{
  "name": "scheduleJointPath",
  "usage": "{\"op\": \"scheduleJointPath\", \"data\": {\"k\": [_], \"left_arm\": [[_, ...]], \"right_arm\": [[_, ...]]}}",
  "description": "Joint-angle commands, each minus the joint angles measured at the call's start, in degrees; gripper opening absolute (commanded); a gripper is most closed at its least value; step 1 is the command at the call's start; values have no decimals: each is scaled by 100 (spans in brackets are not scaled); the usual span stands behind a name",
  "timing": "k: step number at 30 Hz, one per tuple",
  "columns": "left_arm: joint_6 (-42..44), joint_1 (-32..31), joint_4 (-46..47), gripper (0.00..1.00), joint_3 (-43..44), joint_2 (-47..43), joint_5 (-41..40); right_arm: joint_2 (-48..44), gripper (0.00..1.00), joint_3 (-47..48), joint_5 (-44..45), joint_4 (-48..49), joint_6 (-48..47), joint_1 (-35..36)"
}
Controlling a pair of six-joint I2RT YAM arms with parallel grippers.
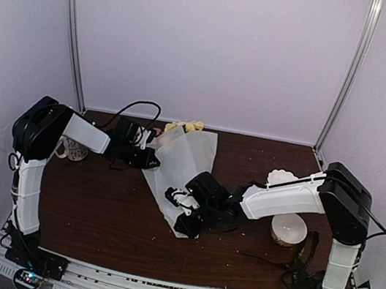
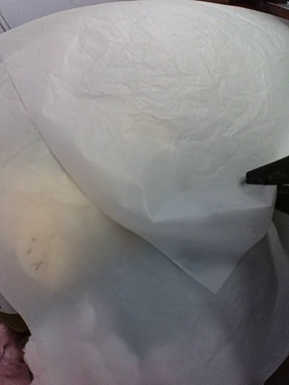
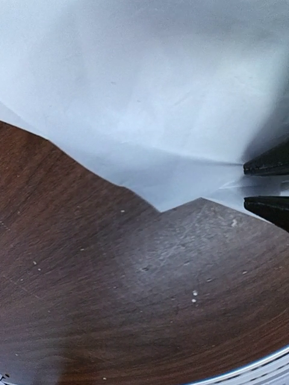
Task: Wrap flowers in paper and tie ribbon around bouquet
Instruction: Press the fold line on the folded bouquet.
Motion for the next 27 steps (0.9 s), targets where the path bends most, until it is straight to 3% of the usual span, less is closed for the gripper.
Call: {"op": "scheduleJointPath", "data": {"k": [1, 11, 21, 27], "left_arm": [[166, 99, -109, 0, 70, 107, -161], [192, 100, -70, 0, 36, 102, -97], [169, 96, -37, 0, -9, 77, -79], [169, 104, 25, 0, -43, 74, -105]], "right_arm": [[-245, 14, -548, 283, -848, 128, 34], [-1666, 15, -636, 403, -1147, -198, -7], [-800, 16, -309, 786, -897, -10, -333], [-843, 14, -907, 818, -765, 26, -210]]}}
